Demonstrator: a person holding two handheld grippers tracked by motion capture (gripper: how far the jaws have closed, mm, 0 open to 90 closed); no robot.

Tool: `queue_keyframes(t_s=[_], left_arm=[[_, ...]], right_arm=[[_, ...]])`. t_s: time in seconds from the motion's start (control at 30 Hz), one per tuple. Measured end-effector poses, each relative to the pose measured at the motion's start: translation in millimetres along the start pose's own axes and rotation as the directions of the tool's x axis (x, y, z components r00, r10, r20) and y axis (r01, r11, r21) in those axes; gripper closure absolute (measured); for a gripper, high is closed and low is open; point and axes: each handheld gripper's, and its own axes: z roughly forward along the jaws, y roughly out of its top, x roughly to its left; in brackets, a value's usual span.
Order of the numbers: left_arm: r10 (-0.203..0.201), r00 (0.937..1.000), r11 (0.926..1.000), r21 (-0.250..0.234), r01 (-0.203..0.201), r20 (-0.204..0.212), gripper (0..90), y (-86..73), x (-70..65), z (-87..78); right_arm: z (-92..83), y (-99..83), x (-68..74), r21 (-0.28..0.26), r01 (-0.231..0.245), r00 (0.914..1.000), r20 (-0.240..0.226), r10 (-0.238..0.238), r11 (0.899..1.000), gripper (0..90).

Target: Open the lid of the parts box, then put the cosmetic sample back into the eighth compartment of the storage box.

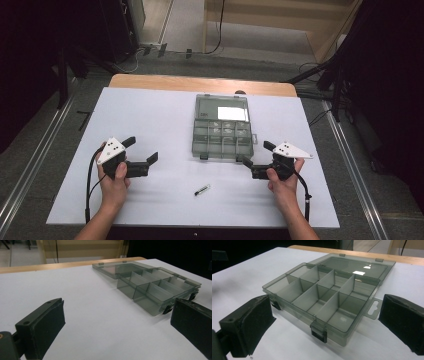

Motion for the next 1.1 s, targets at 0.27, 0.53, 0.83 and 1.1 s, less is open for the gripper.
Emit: queue_keyframes(t_s=[0.27, 0.53, 0.83, 1.1], left_arm=[[0.004, 0.9999, 1.0, 0.001, -0.004, -0.015, 0.0, -6.9, 3.7, -12.9], [-0.015, 0.9987, 0.9998, -0.014, 0.015, -0.05, 0.0, -11.5, 12.1, -29.9], [-0.003, 0.9977, 1.0, -0.007, 0.003, -0.067, 0.0, -19.5, 14.4, -43.2], [0.007, 0.9978, 1.0, -0.001, -0.008, -0.066, 0.0, -25.9, 11.0, -51.3]], right_arm=[[-1.6, 1.4, 6.3, 0.003, 0.02, 0.9997, -0.015, -0.02, 1.0, 0.0], [4.6, 6.1, 17.1, 0.023, 0.061, 0.9958, -0.069, -0.06, 0.998, 0.0], [9.4, 10.7, 31.1, 0.043, 0.102, 0.9871, -0.128, -0.096, 0.994, 0.0], [13.6, 12.8, 46.5, 0.073, 0.153, 0.9741, -0.179, -0.138, 0.986, 0.0]])
